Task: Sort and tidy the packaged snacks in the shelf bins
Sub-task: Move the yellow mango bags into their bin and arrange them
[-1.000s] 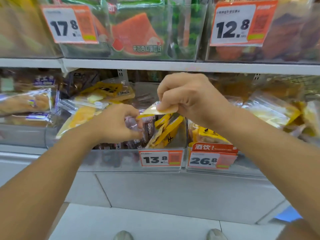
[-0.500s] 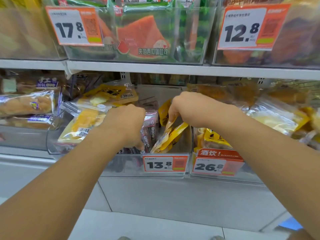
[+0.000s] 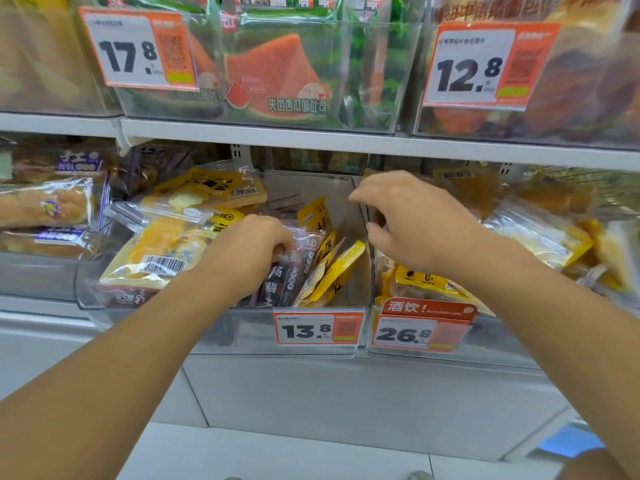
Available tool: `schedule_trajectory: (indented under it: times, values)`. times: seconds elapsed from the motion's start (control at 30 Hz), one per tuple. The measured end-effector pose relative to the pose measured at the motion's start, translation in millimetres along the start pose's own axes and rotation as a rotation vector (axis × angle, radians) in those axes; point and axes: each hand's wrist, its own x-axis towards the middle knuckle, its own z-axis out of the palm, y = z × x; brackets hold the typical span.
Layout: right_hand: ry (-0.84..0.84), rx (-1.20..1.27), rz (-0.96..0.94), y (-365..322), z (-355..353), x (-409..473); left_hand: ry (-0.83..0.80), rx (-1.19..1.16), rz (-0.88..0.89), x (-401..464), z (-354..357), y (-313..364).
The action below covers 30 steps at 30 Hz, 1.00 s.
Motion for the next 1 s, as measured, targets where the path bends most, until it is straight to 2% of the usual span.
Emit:
schedule_trajectory:
  times: [0.1,0.17,0.27,0.33,0.4,0.47,0.53,0.57,0.67,0.77,0.83,0.9,0.97,1.0]
  values:
    - [-0.077,-0.112,0.202,18.6,2.6,-0.9,-0.088,-0.006,-0.020,-7.4,0.6,4.5]
    - [-0.151,-0.011,0.313,28.8,7.8,4.7,-0.080,-0.065,-0.011,-11.0,1.8,6.5]
    - [-0.045,0.047,0.411,39.6,17.8,14.0,-0.085,-0.121,-0.019,-14.6,-0.2,8.1]
    - [0.045,0.004,0.458,42.8,21.7,18.8,0.009,-0.175,-0.003,-16.0,-4.9,13.5]
    - [0.094,-0.055,0.421,40.5,23.8,21.3,0.076,-0.253,-0.008,-16.1,-11.2,20.7]
    - [0.101,-0.118,0.342,40.1,24.0,22.3,-0.055,-0.318,-0.042,-16.7,-16.6,27.5]
    - [0.107,-0.142,0.306,45.2,22.8,20.5,-0.195,-0.188,0.000,-17.2,-17.0,36.9]
    - [0.116,-0.159,0.295,47.9,22.5,18.8,-0.212,-0.119,0.030,-16.5,-12.7,39.7]
    - [0.208,-0.238,0.211,43.2,19.1,6.9,-0.187,-0.086,0.029,-10.2,-0.5,48.6]
    - [0.390,-0.223,0.099,20.3,4.1,-5.1,-0.123,-0.127,-0.043,-4.4,8.1,57.0]
    - [0.441,-0.238,0.067,-0.4,-13.2,-4.2,-0.081,-0.271,-0.125,-1.6,15.1,64.3]
    - [0.372,-0.188,0.088,-22.9,-23.8,0.7,-0.064,-0.578,-0.251,2.1,18.3,72.7]
    - [0.291,-0.107,0.177,-40.1,-23.9,3.1,-0.112,-0.911,-0.389,4.8,11.0,78.7]
    - [0.260,-0.085,0.223,-45.5,-22.6,4.0,-0.171,-1.006,-0.422,4.4,4.0,77.9]
